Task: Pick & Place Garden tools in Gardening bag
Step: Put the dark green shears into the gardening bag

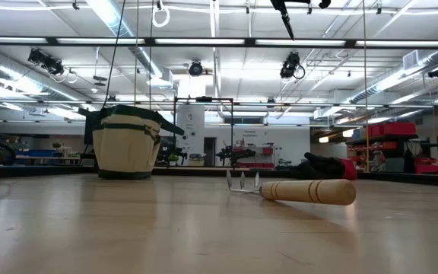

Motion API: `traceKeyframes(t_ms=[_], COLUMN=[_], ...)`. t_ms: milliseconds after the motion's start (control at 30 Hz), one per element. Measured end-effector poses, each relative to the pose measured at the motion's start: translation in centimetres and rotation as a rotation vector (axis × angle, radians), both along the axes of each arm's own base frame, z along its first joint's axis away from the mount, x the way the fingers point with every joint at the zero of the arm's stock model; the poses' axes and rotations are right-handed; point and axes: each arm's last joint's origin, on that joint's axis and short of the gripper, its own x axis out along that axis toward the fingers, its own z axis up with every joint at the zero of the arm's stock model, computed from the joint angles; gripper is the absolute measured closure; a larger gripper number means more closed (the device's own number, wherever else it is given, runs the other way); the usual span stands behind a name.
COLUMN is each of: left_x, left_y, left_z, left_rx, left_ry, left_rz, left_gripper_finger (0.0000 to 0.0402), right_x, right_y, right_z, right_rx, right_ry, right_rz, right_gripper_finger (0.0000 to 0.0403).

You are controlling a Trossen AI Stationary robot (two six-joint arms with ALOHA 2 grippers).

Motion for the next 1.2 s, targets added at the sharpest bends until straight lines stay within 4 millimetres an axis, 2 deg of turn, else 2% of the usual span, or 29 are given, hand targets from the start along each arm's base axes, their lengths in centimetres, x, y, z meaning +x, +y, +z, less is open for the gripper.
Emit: traceKeyframes(t_ms=[200,533,1200], left_x=[0.0,1.6,1.7], left_y=[0.1,0.1,0.1], left_z=[0.0,-1.2,-1.2], left_rx=[-0.001,-0.002,-0.003], left_ry=[-0.008,-0.02,-0.029], left_rz=[0.038,0.021,0.012], left_gripper_finger=[0.0158,0.0159,0.0159], right_x=[0.0,-0.1,0.3], right_y=[0.0,0.0,0.0], right_z=[0.2,0.2,0.0], right_rx=[-0.01,-0.008,-0.011], right_ry=[-0.022,-0.021,-0.007], right_rz=[0.0,-0.017,0.038], right_gripper_finger=[0.0357,0.0357,0.0357])
